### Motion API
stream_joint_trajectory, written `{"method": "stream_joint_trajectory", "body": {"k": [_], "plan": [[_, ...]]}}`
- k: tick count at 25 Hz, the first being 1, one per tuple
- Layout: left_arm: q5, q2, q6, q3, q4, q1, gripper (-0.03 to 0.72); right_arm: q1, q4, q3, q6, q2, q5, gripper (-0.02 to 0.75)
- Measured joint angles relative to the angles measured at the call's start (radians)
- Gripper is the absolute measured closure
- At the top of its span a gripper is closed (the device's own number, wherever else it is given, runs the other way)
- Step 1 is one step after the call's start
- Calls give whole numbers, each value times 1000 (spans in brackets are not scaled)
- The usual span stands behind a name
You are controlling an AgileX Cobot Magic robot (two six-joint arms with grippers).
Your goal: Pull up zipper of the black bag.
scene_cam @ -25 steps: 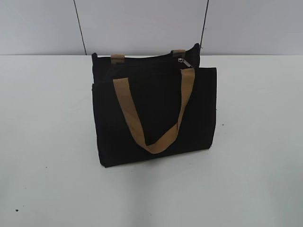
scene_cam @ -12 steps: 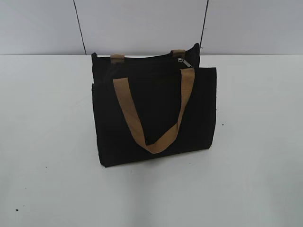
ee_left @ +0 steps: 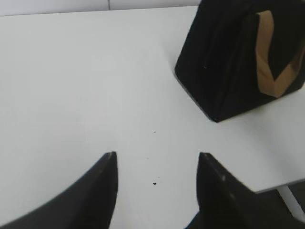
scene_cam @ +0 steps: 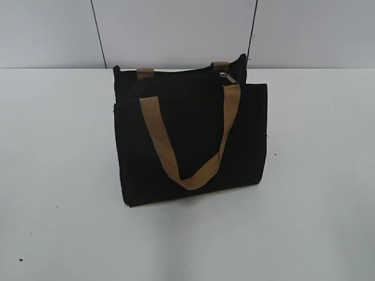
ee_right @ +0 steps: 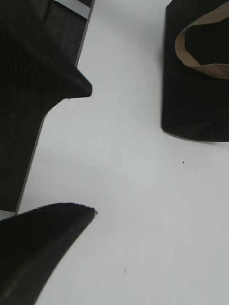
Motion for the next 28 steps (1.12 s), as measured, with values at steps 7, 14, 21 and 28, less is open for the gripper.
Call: {"method": "stream_joint_trajectory", "body": {"k": [7, 14, 21, 28], "plan": [[0, -4, 0, 0, 0, 209, 314, -79, 2, 0, 0, -67, 0, 213], [-1, -4, 0, 0, 0, 343, 363, -119, 2, 0, 0, -67, 0, 213], [-1, -4, 0, 0, 0, 352, 422, -119, 2, 0, 1, -67, 0, 213], [-1, -4, 0, 0, 0, 352, 448, -119, 2, 0, 1, -67, -1, 213]]}}
